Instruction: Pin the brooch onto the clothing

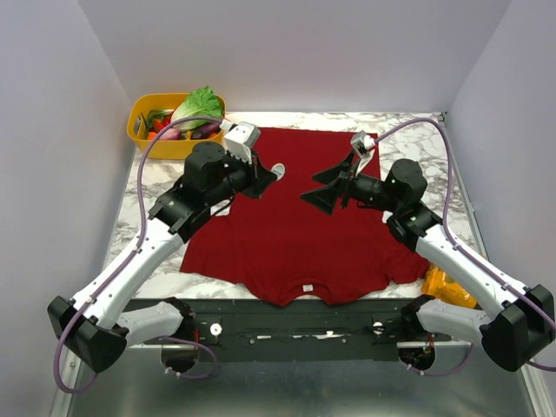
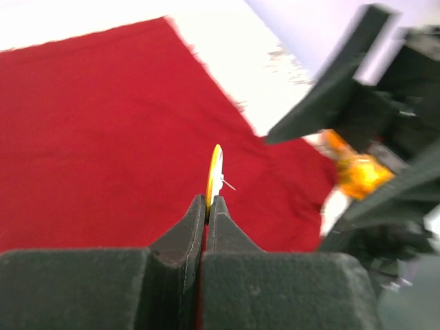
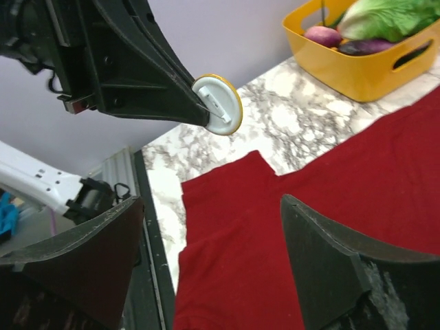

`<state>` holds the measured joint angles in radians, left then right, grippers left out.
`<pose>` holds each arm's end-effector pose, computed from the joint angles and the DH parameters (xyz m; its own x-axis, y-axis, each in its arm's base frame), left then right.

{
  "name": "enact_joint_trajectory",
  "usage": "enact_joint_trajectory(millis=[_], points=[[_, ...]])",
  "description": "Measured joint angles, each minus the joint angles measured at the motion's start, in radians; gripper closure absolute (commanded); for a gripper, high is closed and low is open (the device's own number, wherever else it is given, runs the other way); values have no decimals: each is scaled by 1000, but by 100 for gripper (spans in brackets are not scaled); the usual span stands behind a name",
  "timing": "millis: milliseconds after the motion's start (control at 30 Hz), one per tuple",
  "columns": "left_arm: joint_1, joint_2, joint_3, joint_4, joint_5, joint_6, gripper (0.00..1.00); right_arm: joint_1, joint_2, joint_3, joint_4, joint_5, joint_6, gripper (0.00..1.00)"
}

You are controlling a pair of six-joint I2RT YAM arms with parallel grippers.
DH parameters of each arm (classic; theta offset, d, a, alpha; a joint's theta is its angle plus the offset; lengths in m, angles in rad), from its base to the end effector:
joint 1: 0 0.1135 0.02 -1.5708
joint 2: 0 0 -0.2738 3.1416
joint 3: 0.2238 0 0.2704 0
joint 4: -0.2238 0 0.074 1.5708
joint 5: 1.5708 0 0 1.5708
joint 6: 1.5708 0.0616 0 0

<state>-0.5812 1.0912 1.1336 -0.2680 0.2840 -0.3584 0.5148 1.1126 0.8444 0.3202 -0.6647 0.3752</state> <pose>0.2281 -0.1705 0.3978 -0.4400 -0.1138 -0.8907 0.6417 0.6540 -0.4006 0.2349 0.1765 0.3534 -0.2964 0.1637 -0.9409 -0.8760 0.3459 0.3361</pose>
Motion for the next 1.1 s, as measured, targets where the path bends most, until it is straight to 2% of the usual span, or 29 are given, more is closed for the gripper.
enact_joint_trajectory(millis=[267,467,800,1100], points=[[-109,196,145,-253,-417,32,100,0,14,0,-92,126,-13,6],[-142,337,192,-410,-635,3,100,0,53,1,-178,222,-11,5],[-205,527,263,-573,-851,-47,100,-25,59,1,-343,412,11,1],[-283,690,287,-637,-974,-60,100,-202,92,-27,-415,406,73,1]])
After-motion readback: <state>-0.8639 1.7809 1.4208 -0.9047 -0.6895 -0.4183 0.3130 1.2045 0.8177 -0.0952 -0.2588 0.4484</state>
